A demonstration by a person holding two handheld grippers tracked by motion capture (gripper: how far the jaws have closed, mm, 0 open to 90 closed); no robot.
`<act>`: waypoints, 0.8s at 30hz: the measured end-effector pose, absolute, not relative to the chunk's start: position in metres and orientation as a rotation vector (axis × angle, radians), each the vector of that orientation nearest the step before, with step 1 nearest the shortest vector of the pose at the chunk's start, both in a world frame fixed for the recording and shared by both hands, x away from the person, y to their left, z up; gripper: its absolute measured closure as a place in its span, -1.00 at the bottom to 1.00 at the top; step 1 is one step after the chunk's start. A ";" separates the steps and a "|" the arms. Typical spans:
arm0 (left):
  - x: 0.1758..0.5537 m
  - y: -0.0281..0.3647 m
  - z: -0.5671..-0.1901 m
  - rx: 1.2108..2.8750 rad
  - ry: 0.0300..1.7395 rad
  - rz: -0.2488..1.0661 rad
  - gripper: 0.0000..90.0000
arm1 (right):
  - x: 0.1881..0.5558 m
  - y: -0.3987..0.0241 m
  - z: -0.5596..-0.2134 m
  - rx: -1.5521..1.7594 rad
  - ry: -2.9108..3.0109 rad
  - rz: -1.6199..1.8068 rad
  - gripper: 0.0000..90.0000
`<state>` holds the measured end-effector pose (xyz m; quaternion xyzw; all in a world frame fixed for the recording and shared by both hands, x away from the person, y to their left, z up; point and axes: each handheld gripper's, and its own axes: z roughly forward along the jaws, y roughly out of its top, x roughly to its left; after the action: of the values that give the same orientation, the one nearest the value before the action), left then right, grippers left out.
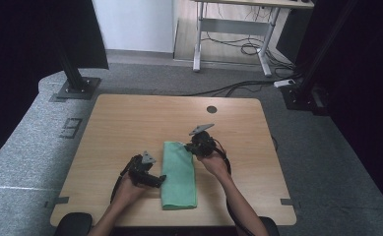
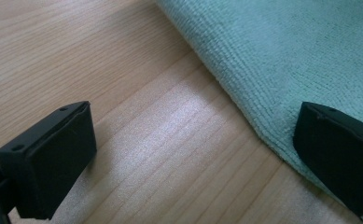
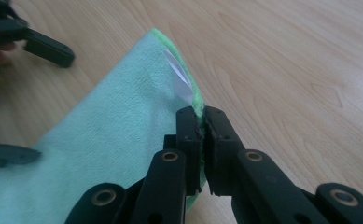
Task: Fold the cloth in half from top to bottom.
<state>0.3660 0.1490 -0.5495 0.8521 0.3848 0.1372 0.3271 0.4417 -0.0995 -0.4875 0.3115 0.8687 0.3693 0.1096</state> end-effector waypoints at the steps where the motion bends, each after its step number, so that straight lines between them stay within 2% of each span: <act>1: 0.366 0.149 -0.549 2.233 1.007 0.359 -1.00 | 0.440 -0.100 -0.486 0.907 2.551 1.095 0.88; 14: 0.365 0.149 -0.549 2.230 1.016 0.363 -1.00 | 0.404 -0.110 -0.453 0.779 2.536 1.211 0.87; 24: 0.365 0.148 -0.550 2.226 1.024 0.368 -1.00 | 0.372 -0.120 -0.445 0.703 2.555 1.239 0.87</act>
<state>0.3649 0.1484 -0.5496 0.8493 0.3907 0.1406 0.3260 0.3719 -0.1204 -0.4453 0.2390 0.8682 0.4212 0.1079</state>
